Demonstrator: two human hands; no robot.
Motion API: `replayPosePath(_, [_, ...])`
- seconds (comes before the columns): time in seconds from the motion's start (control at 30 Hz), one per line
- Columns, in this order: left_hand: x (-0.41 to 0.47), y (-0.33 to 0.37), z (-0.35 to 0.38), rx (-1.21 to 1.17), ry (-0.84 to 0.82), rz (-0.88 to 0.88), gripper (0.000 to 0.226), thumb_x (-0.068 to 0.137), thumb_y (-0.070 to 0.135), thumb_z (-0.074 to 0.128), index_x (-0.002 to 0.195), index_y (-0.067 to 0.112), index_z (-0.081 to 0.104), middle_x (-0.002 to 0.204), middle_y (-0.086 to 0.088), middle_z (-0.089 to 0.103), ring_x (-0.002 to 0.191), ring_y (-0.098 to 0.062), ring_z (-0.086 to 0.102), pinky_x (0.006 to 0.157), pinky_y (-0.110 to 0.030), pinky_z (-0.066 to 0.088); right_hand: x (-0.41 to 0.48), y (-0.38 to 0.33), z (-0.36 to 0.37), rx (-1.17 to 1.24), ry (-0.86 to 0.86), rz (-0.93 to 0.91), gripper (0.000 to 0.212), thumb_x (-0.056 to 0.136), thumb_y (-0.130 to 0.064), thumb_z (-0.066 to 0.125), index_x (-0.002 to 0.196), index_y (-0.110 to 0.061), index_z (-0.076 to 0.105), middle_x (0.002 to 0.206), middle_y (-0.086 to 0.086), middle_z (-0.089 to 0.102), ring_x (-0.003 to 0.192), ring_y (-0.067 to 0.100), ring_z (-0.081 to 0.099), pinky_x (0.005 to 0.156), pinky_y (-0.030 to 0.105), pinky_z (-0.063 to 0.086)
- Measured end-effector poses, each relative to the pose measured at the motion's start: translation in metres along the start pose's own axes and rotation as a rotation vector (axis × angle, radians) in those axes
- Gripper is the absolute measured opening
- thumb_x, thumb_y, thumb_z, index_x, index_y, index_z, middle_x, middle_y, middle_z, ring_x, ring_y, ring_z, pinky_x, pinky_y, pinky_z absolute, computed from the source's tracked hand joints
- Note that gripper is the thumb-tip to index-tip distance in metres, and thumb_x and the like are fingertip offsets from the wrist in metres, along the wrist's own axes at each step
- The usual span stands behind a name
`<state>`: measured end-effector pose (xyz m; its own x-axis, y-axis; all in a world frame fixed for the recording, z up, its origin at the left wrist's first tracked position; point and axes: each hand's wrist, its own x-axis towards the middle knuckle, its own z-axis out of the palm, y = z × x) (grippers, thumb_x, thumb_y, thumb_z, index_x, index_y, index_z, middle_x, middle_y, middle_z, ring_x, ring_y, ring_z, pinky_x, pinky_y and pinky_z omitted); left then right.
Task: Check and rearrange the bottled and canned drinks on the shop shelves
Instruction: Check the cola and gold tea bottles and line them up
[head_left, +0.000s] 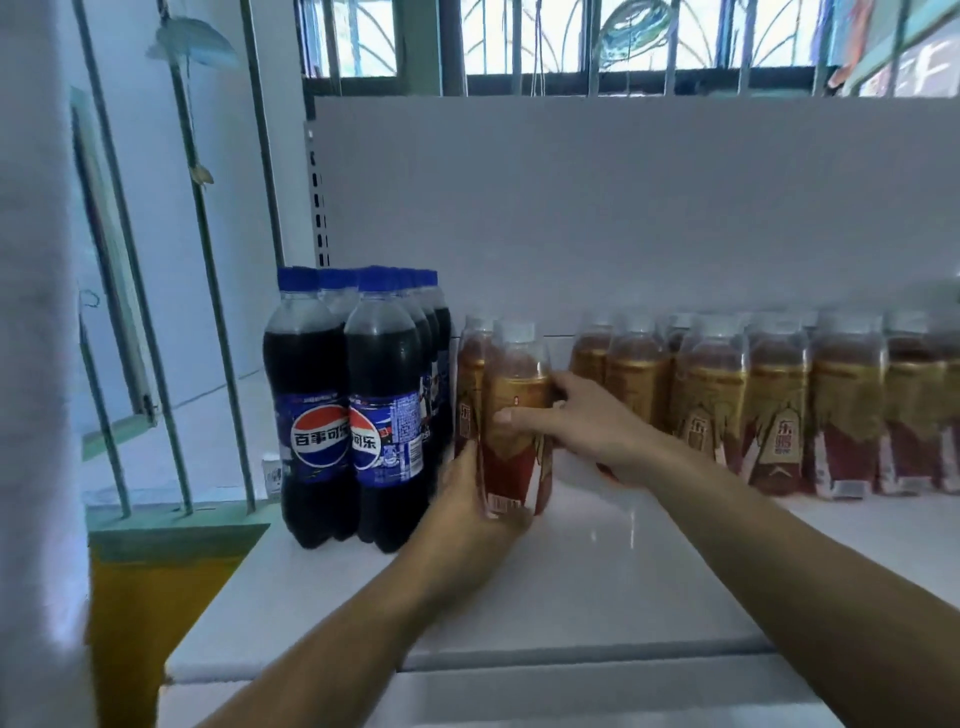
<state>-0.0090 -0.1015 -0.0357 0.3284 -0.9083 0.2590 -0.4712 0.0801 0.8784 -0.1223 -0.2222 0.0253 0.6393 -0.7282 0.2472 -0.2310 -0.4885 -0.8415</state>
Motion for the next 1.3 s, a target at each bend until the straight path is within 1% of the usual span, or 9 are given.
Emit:
replayPosePath(0.1, [0.000, -0.007, 0.001, 0.021, 0.023, 0.054, 0.094, 0.071, 0.043, 0.074, 0.147, 0.056, 0.021, 0.154, 0.014, 0.034, 0.139, -0.015, 0.041, 0.114, -0.052, 0.037, 0.001, -0.003, 0.013, 0.043, 0.002, 0.008, 0.045, 0.086, -0.036, 0.078, 0.125, -0.029, 0.057, 0.118, -0.007, 0.066, 0.109, 0.011, 0.062, 0.110, 0.042, 0.046])
replayPosePath(0.2, [-0.005, -0.008, 0.001, 0.063, 0.025, 0.069, 0.096, 0.083, 0.035, 0.073, 0.155, 0.044, 0.011, 0.161, 0.016, 0.018, 0.146, -0.015, 0.030, 0.119, -0.050, 0.031, -0.005, -0.005, 0.015, -0.036, -0.048, 0.050, 0.061, 0.088, -0.036, 0.075, 0.141, -0.023, 0.047, 0.125, -0.008, 0.060, 0.116, 0.013, 0.056, 0.105, 0.032, 0.041])
replayPosePath(0.3, [-0.005, -0.010, -0.001, 0.073, 0.027, 0.082, 0.089, 0.083, 0.036, 0.070, 0.155, 0.041, 0.017, 0.161, 0.017, 0.019, 0.146, -0.016, 0.031, 0.118, -0.051, 0.032, -0.013, 0.000, 0.017, -0.211, -0.051, 0.113, 0.052, 0.090, -0.044, 0.071, 0.135, -0.022, 0.054, 0.123, -0.005, 0.064, 0.114, 0.015, 0.060, 0.101, 0.034, 0.049])
replayPosePath(0.4, [-0.005, -0.012, -0.001, 0.074, 0.029, 0.103, 0.092, 0.075, 0.044, 0.064, 0.156, 0.034, 0.021, 0.160, 0.013, 0.021, 0.145, -0.019, 0.032, 0.118, -0.051, 0.032, -0.015, 0.005, 0.023, -0.182, 0.013, 0.108, 0.044, 0.089, -0.041, 0.074, 0.126, -0.021, 0.061, 0.115, -0.003, 0.070, 0.106, 0.015, 0.066, 0.100, 0.040, 0.054])
replayPosePath(0.5, [-0.004, -0.012, -0.005, 0.059, 0.052, 0.118, 0.079, 0.084, 0.033, 0.065, 0.154, 0.026, 0.027, 0.158, 0.002, 0.027, 0.140, -0.020, 0.038, 0.117, -0.048, 0.034, -0.013, 0.006, 0.031, -0.118, 0.046, 0.085, 0.053, 0.087, -0.038, 0.077, 0.131, -0.017, 0.058, 0.116, -0.001, 0.069, 0.105, 0.015, 0.067, 0.101, 0.042, 0.054])
replayPosePath(0.77, [-0.001, -0.016, -0.001, 0.115, 0.038, 0.039, 0.089, 0.098, 0.028, 0.060, 0.159, 0.027, -0.005, 0.167, 0.011, -0.010, 0.153, -0.016, 0.013, 0.124, -0.045, 0.020, -0.003, 0.009, 0.035, -0.217, 0.030, -0.011, 0.062, 0.089, -0.045, 0.073, 0.139, -0.018, 0.050, 0.120, -0.005, 0.062, 0.108, 0.015, 0.063, 0.097, 0.036, 0.054])
replayPosePath(0.93, [-0.002, -0.013, -0.002, 0.081, 0.050, -0.003, 0.088, 0.099, 0.029, 0.059, 0.158, 0.034, -0.006, 0.165, 0.015, -0.013, 0.152, -0.016, 0.016, 0.124, -0.046, 0.020, -0.004, 0.005, 0.032, -0.377, 0.009, -0.083, 0.059, 0.091, -0.053, 0.067, 0.136, -0.019, 0.051, 0.115, -0.005, 0.061, 0.101, 0.012, 0.057, 0.083, 0.027, 0.048])
replayPosePath(1.13, [-0.008, -0.010, -0.001, 0.122, 0.054, -0.012, 0.084, 0.100, 0.028, 0.057, 0.158, 0.040, -0.002, 0.166, 0.018, -0.005, 0.151, -0.014, 0.019, 0.124, -0.043, 0.021, 0.001, -0.007, 0.005, -0.657, -0.144, -0.103, 0.068, 0.087, -0.057, 0.070, 0.141, -0.020, 0.051, 0.133, 0.001, 0.063, 0.113, 0.019, 0.060, 0.097, 0.034, 0.050])
replayPosePath(1.3, [-0.008, -0.009, 0.001, 0.089, 0.014, -0.074, 0.099, 0.094, 0.023, 0.063, 0.155, 0.039, -0.014, 0.167, 0.012, -0.005, 0.149, -0.014, 0.024, 0.123, -0.040, 0.021, 0.000, -0.012, -0.009, -0.648, -0.165, -0.129, 0.049, 0.092, -0.052, 0.067, 0.127, -0.018, 0.062, 0.114, 0.002, 0.069, 0.092, 0.013, 0.063, 0.080, 0.026, 0.053])
